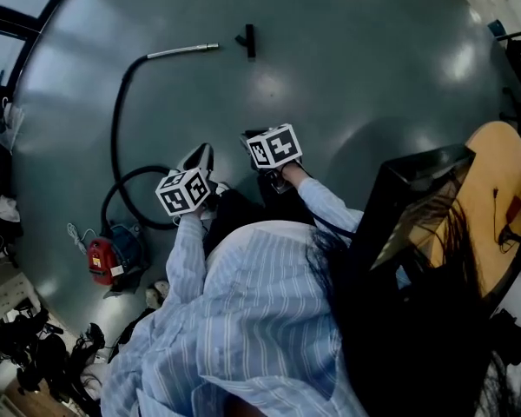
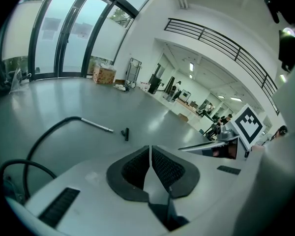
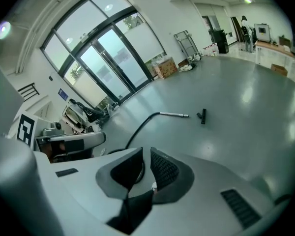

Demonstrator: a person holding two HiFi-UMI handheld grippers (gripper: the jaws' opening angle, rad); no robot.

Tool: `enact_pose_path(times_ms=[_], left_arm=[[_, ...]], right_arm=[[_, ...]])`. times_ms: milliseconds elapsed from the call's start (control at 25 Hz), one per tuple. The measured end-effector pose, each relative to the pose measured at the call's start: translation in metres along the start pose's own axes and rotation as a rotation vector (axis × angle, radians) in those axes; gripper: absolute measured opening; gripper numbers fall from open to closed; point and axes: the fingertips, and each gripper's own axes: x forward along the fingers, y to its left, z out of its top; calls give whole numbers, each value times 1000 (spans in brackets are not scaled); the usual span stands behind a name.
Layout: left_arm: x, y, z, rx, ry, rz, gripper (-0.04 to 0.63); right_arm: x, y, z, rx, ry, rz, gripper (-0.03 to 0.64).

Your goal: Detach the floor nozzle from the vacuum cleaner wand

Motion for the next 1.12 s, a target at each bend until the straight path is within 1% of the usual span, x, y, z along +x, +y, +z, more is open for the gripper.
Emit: enact_pose_path(times_ms=[160,320,520,680,800,960,1120], left_arm=[[-17,-2,-14,10,5,-7,20],[-48,7,-31,31,1,-22,20],[-103,28,-61,23,-22,-46,20],[-139,48,-91,52,-6,-61,20],[-161,66,-107,50,-8,-79,20],[-175,76,-114,59,-25,-114,20],[-183,71,-114,81,-35,-152,20]], right_arm=[[-2,10,-10,3,-10,-7,54],[1,31,-22,14,-31,-25,54],[8,82,-55,25,-48,-31,54],[15,121,-87,34,-49,-43,54],[20,149,-109,29,-53,-57,54],[21,171,-127,30,-74,-69,54],[15,183,-135,32,-94,-80,52]])
